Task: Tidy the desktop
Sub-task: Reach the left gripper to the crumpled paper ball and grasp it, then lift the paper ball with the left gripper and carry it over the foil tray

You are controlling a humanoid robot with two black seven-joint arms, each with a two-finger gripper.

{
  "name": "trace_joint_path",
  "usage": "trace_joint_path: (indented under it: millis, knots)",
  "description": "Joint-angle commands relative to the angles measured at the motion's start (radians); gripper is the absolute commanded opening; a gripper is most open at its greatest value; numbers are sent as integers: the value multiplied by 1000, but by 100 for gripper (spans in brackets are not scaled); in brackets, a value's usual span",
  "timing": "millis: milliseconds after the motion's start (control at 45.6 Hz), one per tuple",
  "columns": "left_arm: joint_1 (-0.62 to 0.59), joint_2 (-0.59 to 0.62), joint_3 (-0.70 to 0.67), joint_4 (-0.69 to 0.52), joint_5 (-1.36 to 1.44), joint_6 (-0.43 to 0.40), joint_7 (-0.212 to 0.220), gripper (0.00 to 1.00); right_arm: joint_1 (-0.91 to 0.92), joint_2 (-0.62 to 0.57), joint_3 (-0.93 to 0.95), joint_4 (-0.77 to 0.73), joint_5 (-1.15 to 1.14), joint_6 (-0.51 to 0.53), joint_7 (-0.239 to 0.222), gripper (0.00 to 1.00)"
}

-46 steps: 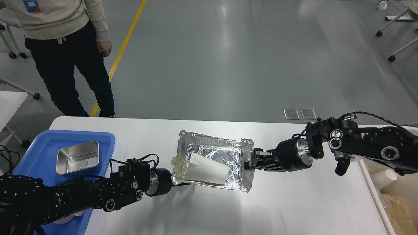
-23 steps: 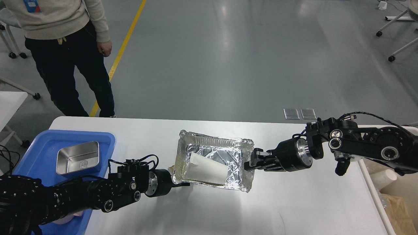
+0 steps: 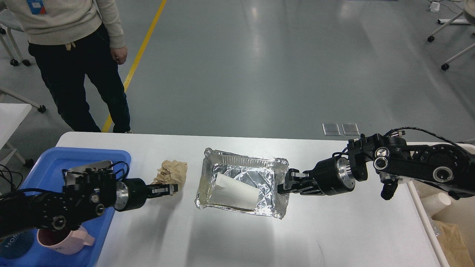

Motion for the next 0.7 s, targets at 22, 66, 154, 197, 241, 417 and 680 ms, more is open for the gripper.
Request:
trace_joint_path:
  millis: [22,66,154,197,241,417,680]
  knots:
    - [-41,170,-20,-150,0,1,2,0,0,4,-3,0,-1,0,0,0]
    - [-57,214,-20,-193,1,1,2,0,0,4,-4,0,-3,0,0,0]
    - [-91,297,-20,-276,1,1,1,0,0,4,-6,0,-3,0,0,0]
    - [-108,334,-20,-311,1,-1,1,0,0,6,-6,0,-3,0,0,0]
    - [-126,363,-20,-342,1,-1,1,0,0,7,-6,0,-4,0,0,0]
    - [-217,426,-20,-436,0,-5,2,0,0,7,-4,0,-4,0,0,0]
    - [-338,379,-20,-443,1,-71,-4,0,0,3,-4,0,-4,0,0,0]
